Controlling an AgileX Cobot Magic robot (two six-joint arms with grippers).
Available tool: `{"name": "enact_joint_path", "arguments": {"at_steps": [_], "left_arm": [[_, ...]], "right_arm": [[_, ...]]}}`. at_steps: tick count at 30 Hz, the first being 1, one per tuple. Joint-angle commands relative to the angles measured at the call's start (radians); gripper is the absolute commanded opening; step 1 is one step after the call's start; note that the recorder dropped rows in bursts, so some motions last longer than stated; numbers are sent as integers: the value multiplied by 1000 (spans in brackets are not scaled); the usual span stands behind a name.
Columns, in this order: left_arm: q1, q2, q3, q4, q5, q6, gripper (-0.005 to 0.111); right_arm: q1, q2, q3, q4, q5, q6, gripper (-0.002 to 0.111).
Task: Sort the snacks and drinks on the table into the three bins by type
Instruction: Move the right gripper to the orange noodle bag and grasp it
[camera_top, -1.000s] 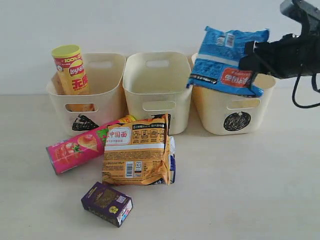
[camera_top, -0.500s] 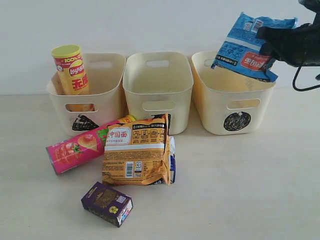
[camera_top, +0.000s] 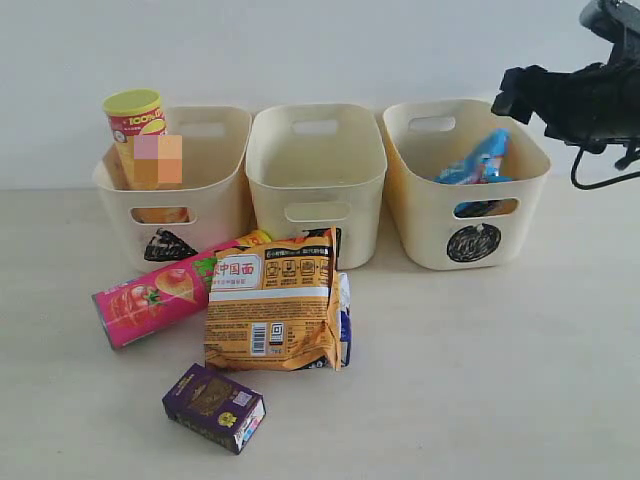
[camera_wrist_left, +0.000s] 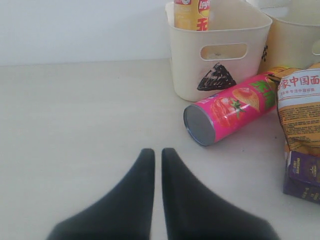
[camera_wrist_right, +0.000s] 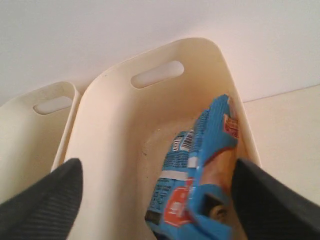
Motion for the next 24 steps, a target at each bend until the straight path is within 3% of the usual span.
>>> {"name": "enact_joint_path", "arguments": {"at_steps": [1, 4, 7, 10, 13, 24], "left_arm": [[2, -3, -3, -2, -14, -8, 4], [2, -3, -3, -2, -14, -8, 4], [2, -3, -3, -2, -14, -8, 4], [2, -3, -3, -2, -14, -8, 4], [2, -3, -3, -2, -14, -8, 4], [2, -3, -3, -2, -14, -8, 4]], "right_arm": [[-2, -21, -8, 3, -4, -6, 79], [-2, -53, -8, 3, 34, -6, 74], [-2, -96, -8, 3, 164, -6, 60], [-2, -134, -8, -40, 355, -4, 35], [-2, -150, 5, -111, 489, 43, -1], [2, -156, 258, -131, 676, -27, 0]]}}
